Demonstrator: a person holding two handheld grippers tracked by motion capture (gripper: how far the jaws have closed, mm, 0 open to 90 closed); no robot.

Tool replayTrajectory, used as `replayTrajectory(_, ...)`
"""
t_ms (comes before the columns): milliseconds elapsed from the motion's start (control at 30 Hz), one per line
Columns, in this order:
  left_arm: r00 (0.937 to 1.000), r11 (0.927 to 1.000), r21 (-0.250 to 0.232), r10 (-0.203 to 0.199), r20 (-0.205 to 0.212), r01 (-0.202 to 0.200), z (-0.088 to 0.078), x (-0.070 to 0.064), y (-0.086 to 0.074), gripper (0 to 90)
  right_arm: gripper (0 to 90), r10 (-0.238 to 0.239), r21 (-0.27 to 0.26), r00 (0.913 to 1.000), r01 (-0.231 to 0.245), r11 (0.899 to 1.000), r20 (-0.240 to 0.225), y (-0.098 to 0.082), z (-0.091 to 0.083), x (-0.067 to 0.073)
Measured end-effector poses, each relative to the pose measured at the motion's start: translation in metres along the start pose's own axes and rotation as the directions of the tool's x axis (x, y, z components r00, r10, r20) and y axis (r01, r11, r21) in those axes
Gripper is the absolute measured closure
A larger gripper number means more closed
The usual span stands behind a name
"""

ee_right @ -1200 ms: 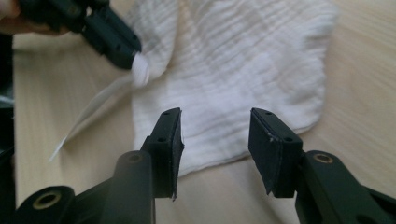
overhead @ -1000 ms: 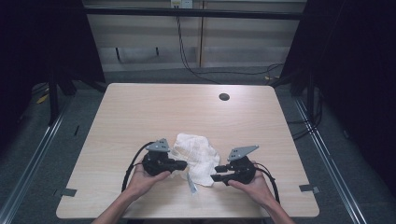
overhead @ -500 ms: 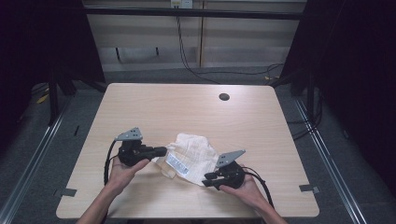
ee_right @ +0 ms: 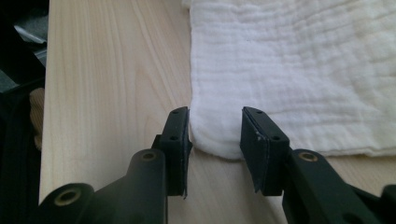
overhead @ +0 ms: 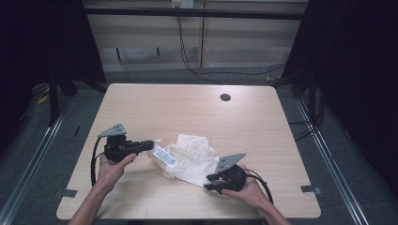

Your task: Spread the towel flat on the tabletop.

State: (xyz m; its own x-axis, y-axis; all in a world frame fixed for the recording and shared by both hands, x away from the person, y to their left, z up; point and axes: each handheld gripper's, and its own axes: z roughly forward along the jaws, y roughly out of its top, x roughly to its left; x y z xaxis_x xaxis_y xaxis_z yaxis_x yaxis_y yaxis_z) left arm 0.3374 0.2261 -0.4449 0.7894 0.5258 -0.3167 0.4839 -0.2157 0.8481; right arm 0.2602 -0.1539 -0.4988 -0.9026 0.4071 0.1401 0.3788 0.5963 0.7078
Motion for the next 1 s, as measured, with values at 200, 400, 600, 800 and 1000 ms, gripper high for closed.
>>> replayTrajectory(200,0.9999,0.9995,0.029,-0.01,-0.004,0.01,0.004,0.005,-0.005,86.9,63.1,0.008,-0.028,1.0,-0.008,1.0,-0.005,-0.001,0.002,-0.004)
replayTrajectory(400,0.9997,0.9992,0.034,-0.021,-0.013,0.022,0.006,0.009,-0.006,86.9,63.7,-0.042,-0.027,0.9989,0.043,0.999,0.019,-0.002,0.004,0.001)
replayTrajectory(600,0.9992,0.9982,0.052,-0.028,-0.027,0.03,0.007,0.016,-0.009,86.8,76.8,-0.094,-0.037,0.9924,0.097,0.995,0.079,-0.003,0.006,0.004)
replayTrajectory(800,0.9993,0.9988,0.039,-0.029,-0.022,0.03,0.004,0.015,-0.009,86.8,88.2,0.059,-0.104,0.9982,-0.059,0.993,0.001,-0.004,0.002,-0.012)
replayTrajectory(1000,0.9992,0.9991,0.021,-0.038,-0.01,0.038,0.001,0.014,-0.006,86.9,88.5,0.142,-0.201,0.9897,-0.136,0.97,0.014,0.001,-0.023,-0.022)
